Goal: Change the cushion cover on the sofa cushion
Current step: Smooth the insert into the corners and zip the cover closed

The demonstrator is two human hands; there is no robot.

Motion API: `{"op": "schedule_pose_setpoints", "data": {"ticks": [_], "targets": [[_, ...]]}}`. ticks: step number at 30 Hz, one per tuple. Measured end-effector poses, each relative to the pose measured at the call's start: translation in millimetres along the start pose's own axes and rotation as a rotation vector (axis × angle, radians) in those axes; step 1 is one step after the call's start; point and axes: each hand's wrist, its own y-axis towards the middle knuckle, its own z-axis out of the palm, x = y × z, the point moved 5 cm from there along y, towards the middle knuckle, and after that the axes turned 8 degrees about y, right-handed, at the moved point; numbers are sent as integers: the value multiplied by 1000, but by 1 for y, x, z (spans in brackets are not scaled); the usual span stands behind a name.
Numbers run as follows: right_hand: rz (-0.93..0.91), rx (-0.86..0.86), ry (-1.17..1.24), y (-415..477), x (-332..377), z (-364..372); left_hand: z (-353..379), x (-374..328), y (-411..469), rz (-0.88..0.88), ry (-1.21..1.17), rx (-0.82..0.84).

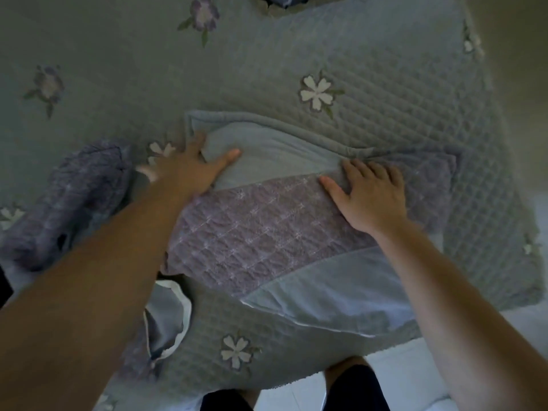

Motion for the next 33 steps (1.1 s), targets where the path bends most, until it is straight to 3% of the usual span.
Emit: {"op": "schedule_pose_setpoints", "data": {"ticks": [2, 4, 7, 10, 12, 15, 22, 24, 27, 28, 31, 33], "targets": [[67, 12, 37, 3, 2, 1, 3, -2, -1, 60, -161, -11], [111, -90, 104, -1, 12, -11, 6, -11, -9, 102, -350, -109], [-76, -378, 301, -15, 56, -37, 2, 3, -8, -56, -837, -259], [-199, -359, 423, -7, 99, -36, -5, 17, -1, -216, -1153, -149], [-216, -316, 425, -2, 107, -24, -20, 11, -2, -82, -1092, -176], [-264, -426, 443, -18, 87, 0, -42, -11, -7, 128, -1010, -239], [-387, -191, 355, -24, 65, 18, -66, -106, -34, 576, -823, -27], [-397, -197, 356, -24, 56, 11, -61, -117, -35, 616, -643, -42], [-196, -406, 162, -39, 23, -4, -41, -108, -28, 559, -420, -87], [-116, -384, 76, -43, 19, -5, -33, -102, -26, 512, -414, -75], [-62, 0, 0, -33, 22, 10, -21, -96, -29, 443, -551, 69], [-69, 194, 221, -18, 23, 3, -23, -96, -32, 383, -806, 197]]}}
